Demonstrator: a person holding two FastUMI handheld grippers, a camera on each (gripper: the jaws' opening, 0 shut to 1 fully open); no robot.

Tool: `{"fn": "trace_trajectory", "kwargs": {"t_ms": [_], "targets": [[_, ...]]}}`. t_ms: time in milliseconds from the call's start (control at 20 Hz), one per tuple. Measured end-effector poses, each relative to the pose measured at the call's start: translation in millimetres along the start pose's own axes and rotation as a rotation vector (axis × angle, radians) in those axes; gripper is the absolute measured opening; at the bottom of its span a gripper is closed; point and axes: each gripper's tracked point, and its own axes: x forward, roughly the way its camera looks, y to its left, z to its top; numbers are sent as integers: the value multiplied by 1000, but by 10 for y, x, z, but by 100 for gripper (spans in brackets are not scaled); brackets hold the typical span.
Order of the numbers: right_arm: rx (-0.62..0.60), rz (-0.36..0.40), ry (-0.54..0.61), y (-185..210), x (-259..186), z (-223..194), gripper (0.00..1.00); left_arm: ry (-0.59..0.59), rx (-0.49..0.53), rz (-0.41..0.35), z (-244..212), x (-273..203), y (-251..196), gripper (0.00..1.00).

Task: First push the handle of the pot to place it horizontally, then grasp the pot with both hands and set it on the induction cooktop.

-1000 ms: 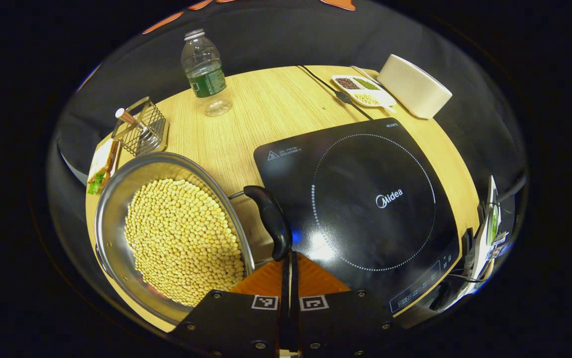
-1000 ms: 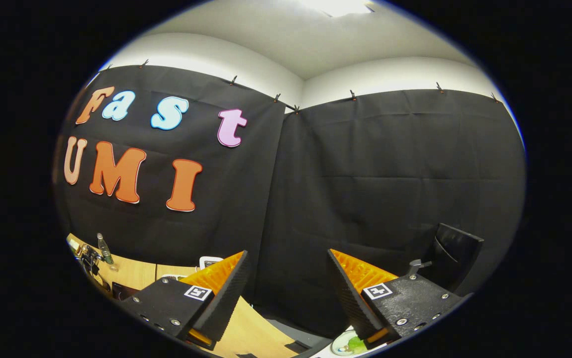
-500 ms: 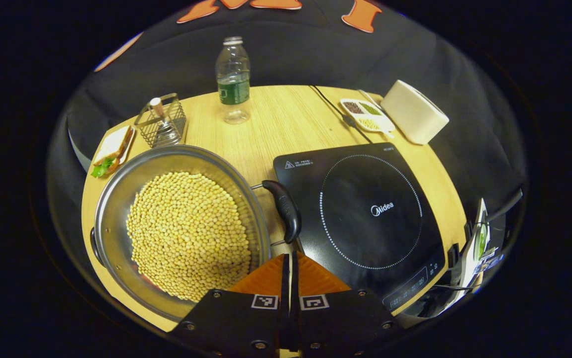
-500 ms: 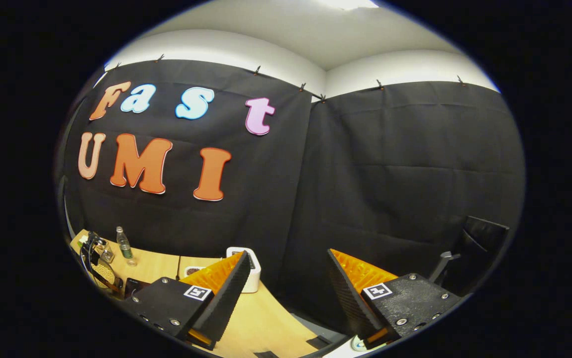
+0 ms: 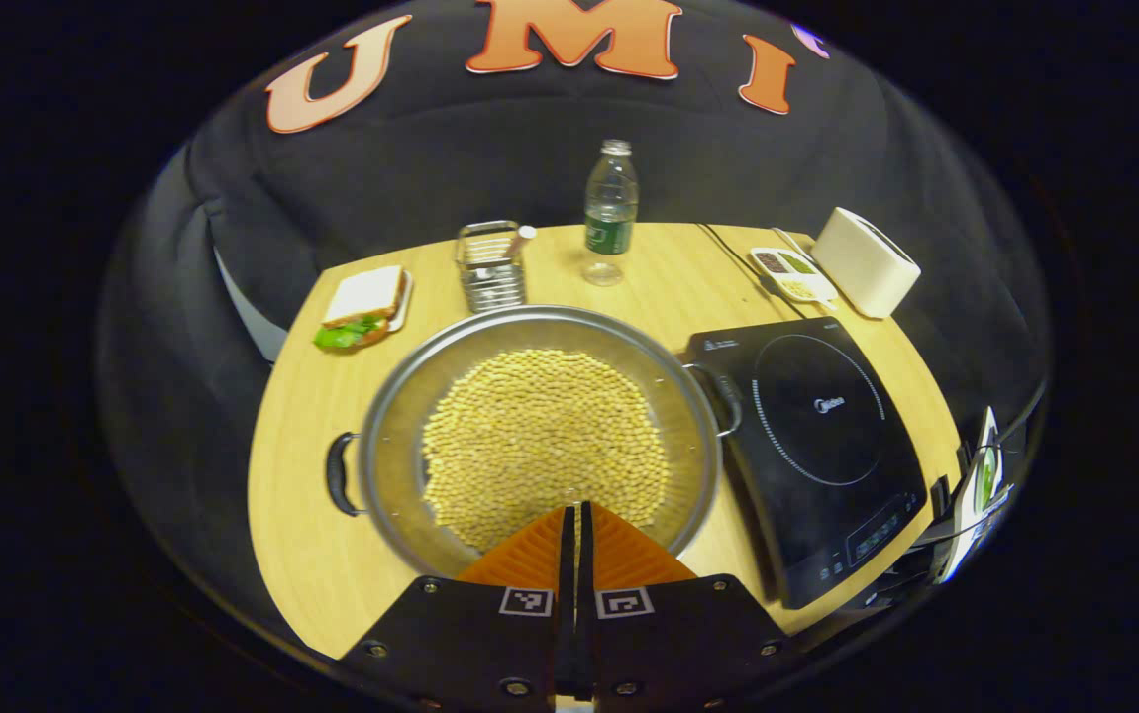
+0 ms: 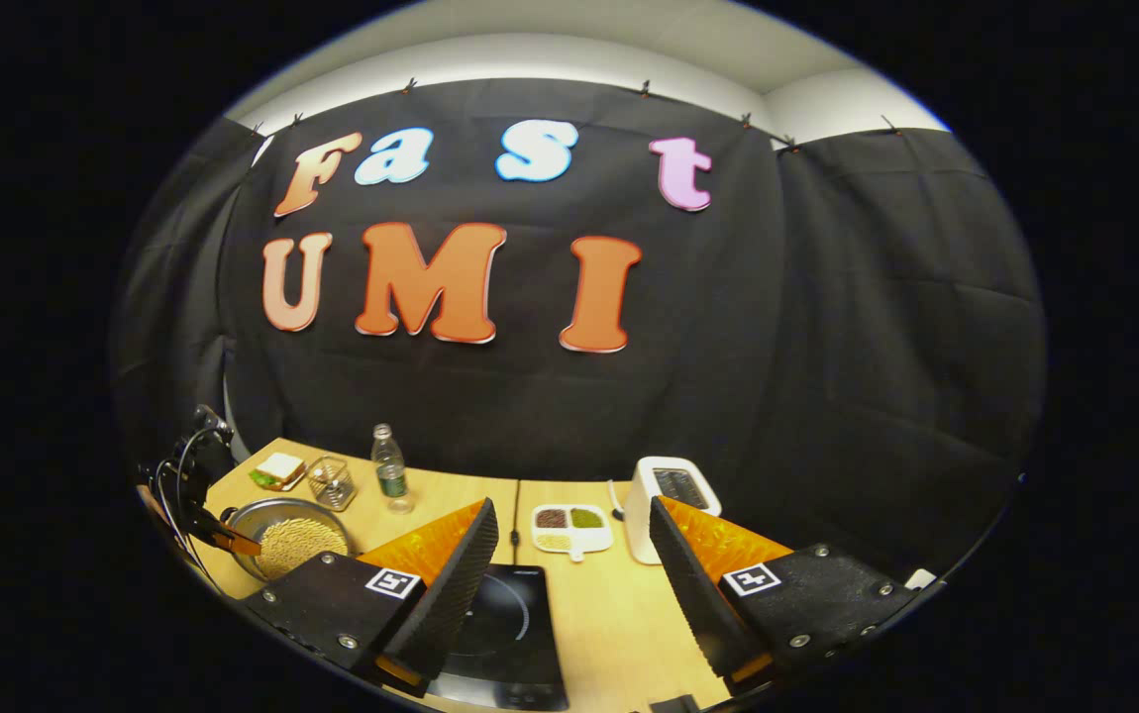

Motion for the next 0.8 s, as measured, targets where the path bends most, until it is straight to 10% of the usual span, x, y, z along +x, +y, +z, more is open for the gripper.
{"fn": "trace_trajectory", "kwargs": {"t_ms": [100, 350, 800], "targets": [[7, 78, 66, 442, 135, -173, 95, -22, -25, 30, -35, -92, 279, 3], [-6, 195, 216, 1401, 456, -647, 95, -68, -120, 67, -121, -194, 894, 74], [-23, 250, 489, 2478, 906, -1550, 96, -113, -162, 42, -29, -20, 1490, 91]]}}
